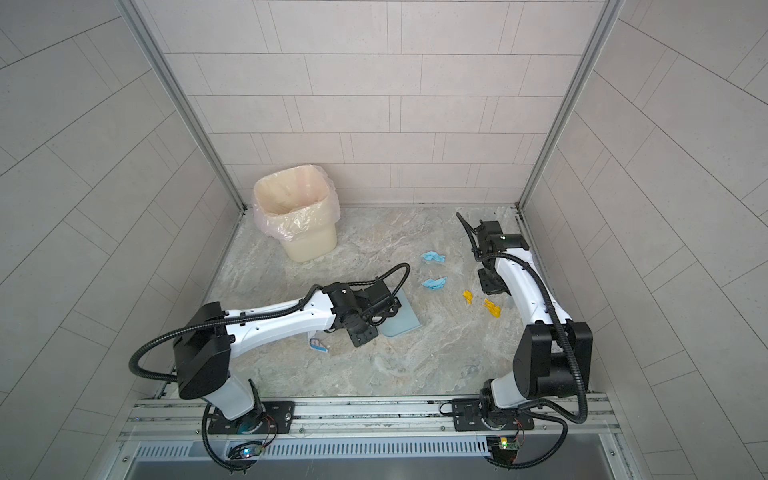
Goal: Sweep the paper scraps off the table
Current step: 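Move the brush in the right gripper toward the yellow scraps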
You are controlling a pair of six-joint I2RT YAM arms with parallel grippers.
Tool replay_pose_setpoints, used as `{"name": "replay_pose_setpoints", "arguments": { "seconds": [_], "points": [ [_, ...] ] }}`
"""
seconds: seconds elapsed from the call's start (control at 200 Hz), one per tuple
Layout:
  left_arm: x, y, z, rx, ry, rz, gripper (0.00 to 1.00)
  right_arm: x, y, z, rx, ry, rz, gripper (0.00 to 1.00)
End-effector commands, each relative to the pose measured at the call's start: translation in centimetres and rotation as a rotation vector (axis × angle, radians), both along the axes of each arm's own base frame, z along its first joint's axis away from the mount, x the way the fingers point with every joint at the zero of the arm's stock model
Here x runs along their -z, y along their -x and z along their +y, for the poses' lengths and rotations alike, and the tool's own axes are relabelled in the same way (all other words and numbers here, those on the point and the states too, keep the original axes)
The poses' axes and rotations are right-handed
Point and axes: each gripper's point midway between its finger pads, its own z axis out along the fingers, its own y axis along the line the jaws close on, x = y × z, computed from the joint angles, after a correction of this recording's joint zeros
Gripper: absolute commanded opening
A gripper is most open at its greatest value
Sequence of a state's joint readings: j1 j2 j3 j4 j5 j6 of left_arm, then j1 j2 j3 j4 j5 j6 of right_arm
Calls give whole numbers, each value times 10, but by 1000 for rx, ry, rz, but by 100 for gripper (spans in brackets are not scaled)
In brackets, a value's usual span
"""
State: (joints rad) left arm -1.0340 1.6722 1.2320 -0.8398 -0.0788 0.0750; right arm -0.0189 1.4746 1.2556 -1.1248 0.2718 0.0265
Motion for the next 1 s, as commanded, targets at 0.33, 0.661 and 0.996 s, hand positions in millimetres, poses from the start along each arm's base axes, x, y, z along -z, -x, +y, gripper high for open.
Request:
{"name": "replay_pose_setpoints", "arguments": {
  "seconds": [0.33, 0.661, 0.996],
  "points": [
    [10, 9, 0, -3, -1, 27, 0, 18, 21, 30, -80, -82, 152, 0],
    [9, 10, 0, -3, 1, 28, 0, 4, 24, 65, -76, -142, 193, 0],
    [10, 13, 2, -3, 2, 36, 0, -13, 36, 100, -93, -192, 255, 0]
  ]
}}
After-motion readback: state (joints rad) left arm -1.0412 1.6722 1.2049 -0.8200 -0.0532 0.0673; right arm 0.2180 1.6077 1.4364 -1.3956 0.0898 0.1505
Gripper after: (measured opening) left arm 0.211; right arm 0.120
